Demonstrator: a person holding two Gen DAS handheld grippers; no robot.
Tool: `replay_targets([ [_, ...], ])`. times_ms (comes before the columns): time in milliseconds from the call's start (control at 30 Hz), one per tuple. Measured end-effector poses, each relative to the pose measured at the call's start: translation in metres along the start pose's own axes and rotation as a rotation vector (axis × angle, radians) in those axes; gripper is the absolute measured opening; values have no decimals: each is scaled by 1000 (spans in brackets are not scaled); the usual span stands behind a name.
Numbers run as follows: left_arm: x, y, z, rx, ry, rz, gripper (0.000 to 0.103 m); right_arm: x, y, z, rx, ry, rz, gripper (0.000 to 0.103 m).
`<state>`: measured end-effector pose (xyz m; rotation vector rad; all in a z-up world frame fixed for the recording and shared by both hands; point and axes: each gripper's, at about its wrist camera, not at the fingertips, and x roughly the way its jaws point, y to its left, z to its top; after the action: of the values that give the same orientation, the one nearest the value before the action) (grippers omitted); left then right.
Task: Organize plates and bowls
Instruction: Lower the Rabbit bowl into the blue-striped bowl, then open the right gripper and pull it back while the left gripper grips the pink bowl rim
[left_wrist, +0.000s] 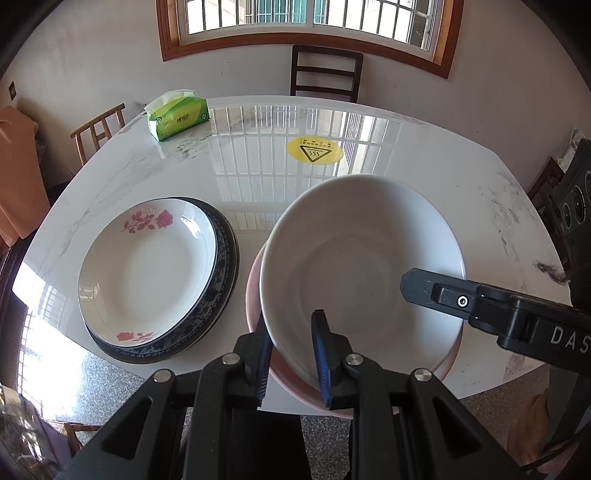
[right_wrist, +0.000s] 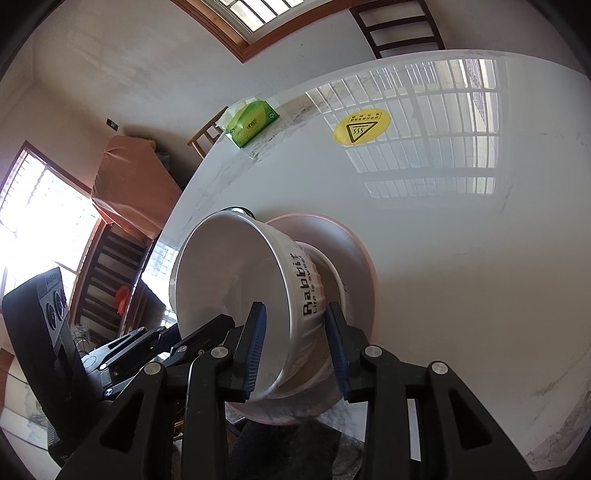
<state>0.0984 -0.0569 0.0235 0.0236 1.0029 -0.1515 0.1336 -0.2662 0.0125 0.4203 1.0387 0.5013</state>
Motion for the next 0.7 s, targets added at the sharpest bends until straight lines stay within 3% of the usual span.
replay_targets([
  [167,-1,6,2,-23,3,-28,21,0,0,0,1,-11,14,33],
  [367,-5,11,5,-47,5,-50,23,-4,0,1,7,-31,29,42],
  [533,-19,16,8,-56,-34,-21,31,-6,1,1,11,-35,32,48],
  [700,-26,24,6,-60,-72,-8,32,-14,-3,3,23,-73,38,49],
])
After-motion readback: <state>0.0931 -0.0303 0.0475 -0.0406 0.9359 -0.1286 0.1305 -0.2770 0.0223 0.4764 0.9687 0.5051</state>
